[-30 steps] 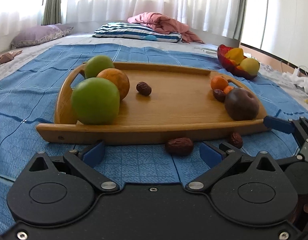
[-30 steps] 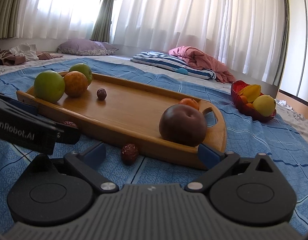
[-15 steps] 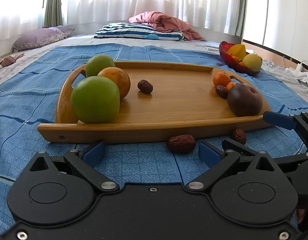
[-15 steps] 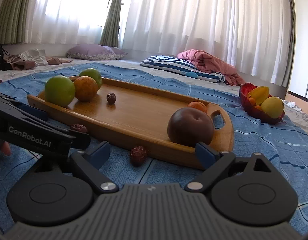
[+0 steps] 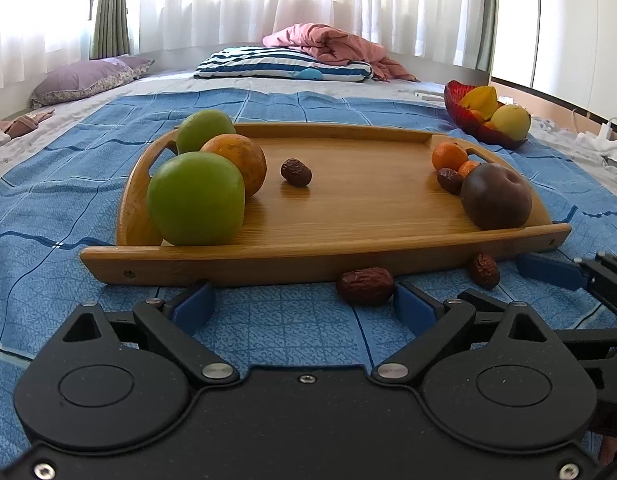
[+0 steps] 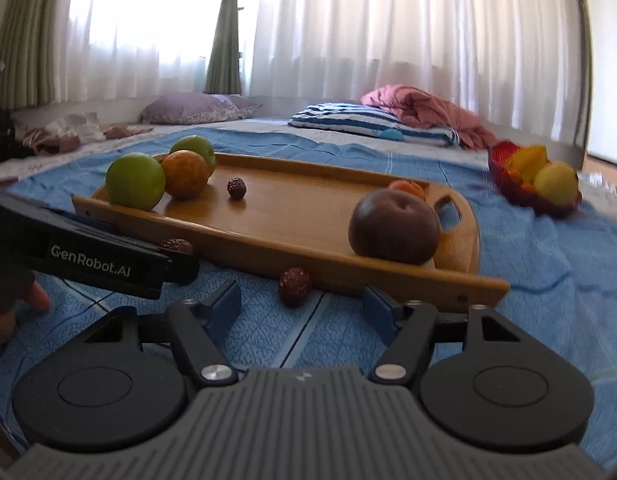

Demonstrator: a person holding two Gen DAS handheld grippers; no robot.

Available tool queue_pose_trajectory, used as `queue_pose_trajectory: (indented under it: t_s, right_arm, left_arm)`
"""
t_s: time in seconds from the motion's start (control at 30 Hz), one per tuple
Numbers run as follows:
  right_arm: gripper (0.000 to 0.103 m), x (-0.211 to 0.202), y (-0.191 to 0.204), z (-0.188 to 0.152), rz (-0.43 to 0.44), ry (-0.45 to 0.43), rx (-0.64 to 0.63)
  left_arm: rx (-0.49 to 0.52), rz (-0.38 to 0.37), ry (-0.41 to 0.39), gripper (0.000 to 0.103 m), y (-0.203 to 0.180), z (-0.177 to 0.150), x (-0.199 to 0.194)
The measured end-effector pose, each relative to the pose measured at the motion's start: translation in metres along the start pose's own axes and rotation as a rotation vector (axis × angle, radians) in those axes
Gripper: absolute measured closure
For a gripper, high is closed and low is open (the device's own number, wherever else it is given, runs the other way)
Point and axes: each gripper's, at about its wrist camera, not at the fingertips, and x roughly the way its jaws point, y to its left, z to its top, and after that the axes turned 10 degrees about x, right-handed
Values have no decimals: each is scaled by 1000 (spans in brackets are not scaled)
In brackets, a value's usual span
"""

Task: Organize fruits
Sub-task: 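Lower both open tools toward the dried dates in front of the tray, then grasp a dried red date with the left tool while the right tool grasps another date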

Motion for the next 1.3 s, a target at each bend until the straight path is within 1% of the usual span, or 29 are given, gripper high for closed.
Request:
queue_pose_trajectory:
  t_s: [0.1, 0.17, 0.27, 0.4, 0.63, 0.77, 0.87, 0.93, 1.1, 1.13, 1.3]
  right_arm:
    - [34, -2, -9, 0, 4, -3, 92]
    - [37, -3, -12, 1, -5, -3, 121]
    - [39, -3, -7, 1, -35, -3, 95]
    - [43, -1, 5, 4, -56, 7, 43]
    - [52, 5, 4, 9, -95, 26, 93]
    - [57, 6, 9, 10, -114, 28, 88]
    - [58, 9, 13, 11, -123, 29, 84]
    - [59, 10, 14, 10, -127, 28, 82]
    - [60, 10, 15, 9, -133, 23, 85]
    - [60, 10, 15, 9, -135, 23, 86]
    - [63, 11, 18, 8, -146, 22, 81]
  left_arm:
    - [1, 2, 1, 10, 0, 0, 0]
    - [6, 4, 0, 10, -1, -1, 0]
    - [12, 9, 0, 10, -2, -1, 0]
    - [10, 20, -2, 13, -3, -2, 0]
    - [6, 27, -5, 13, -2, -3, 0]
    - [0, 32, -8, 16, -2, -4, -1]
    - [-6, 35, -9, 18, -1, -4, -2]
    - [-5, 37, -10, 20, -1, -4, -3]
    - [16, 23, -19, 35, -5, -6, -6]
    - [22, 22, -21, 36, -6, -6, -7]
    - [30, 9, -27, 52, -12, -5, -10]
